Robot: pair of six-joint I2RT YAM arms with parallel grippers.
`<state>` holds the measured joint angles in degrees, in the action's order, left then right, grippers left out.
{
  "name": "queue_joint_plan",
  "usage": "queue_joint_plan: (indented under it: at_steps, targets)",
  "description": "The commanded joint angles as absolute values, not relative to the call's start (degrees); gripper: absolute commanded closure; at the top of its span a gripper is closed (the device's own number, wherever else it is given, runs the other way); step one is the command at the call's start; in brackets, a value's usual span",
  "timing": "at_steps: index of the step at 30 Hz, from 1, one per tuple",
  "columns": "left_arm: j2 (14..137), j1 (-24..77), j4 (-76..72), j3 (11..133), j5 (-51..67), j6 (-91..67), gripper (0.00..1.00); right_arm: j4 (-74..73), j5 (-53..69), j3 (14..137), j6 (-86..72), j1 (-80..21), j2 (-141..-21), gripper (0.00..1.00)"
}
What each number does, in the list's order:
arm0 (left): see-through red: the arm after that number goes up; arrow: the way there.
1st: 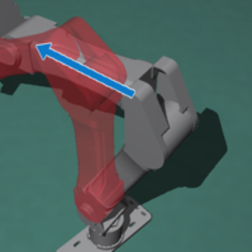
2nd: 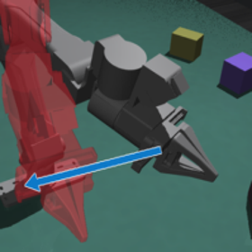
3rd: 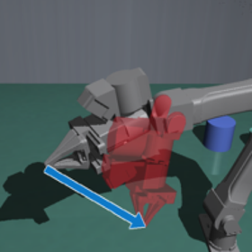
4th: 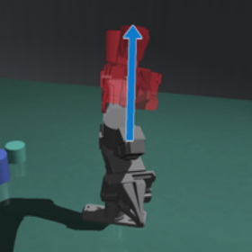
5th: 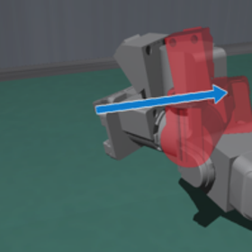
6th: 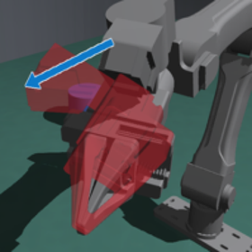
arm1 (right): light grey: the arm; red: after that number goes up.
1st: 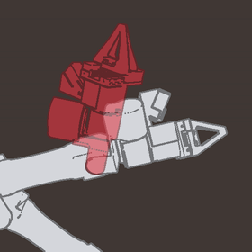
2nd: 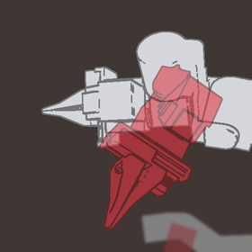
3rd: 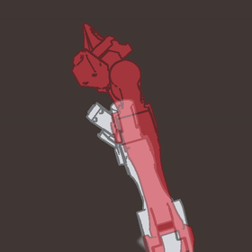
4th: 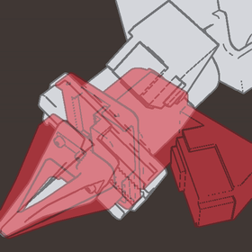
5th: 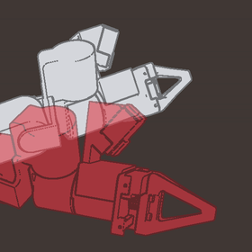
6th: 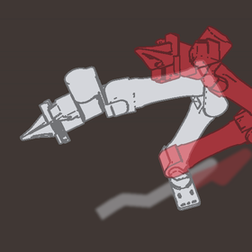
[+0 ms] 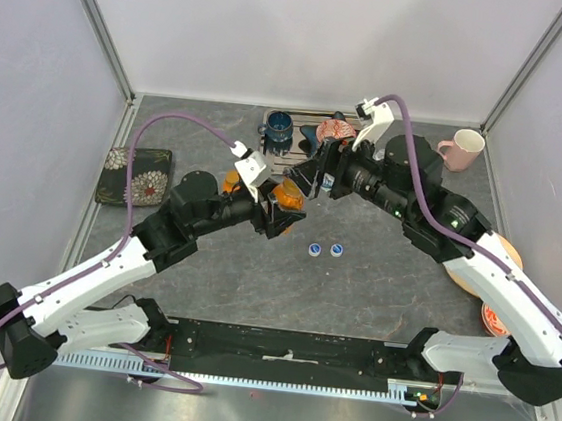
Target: Unscrew the bottle caps
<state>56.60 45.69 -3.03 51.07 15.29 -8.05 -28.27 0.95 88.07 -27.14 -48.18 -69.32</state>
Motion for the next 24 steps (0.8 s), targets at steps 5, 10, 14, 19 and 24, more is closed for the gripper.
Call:
queue_joint_plan:
  at_steps: [5, 10, 14, 19, 24]
  targets:
    - [57.5, 50.1, -3.4, 53.4, 1.8, -0.4, 0.97, -28.5, -1.8, 89.2, -28.8, -48.8, -72.3, 0.12]
    - [57.5, 50.7, -3.3, 53.3, 1.1, -0.4, 0.97, -28.2, -1.7, 88.0, -29.2, -48.9, -72.9, 0.19]
    - [57.2, 50.8, -3.3, 53.2, 0.4, -0.4, 0.97, -28.5, -1.1, 87.5, -29.4, -49.1, -73.3, 0.24]
    - [57.2, 50.8, -3.5, 53.1, 0.2, -0.4, 0.97, -28.7, -1.0, 87.1, -29.1, -49.2, -73.7, 0.28]
    - [57.1, 50.9, -3.8, 53.1, 0.3, -0.4, 0.97, -28.8, -0.7, 86.8, -28.7, -49.2, -74.0, 0.35]
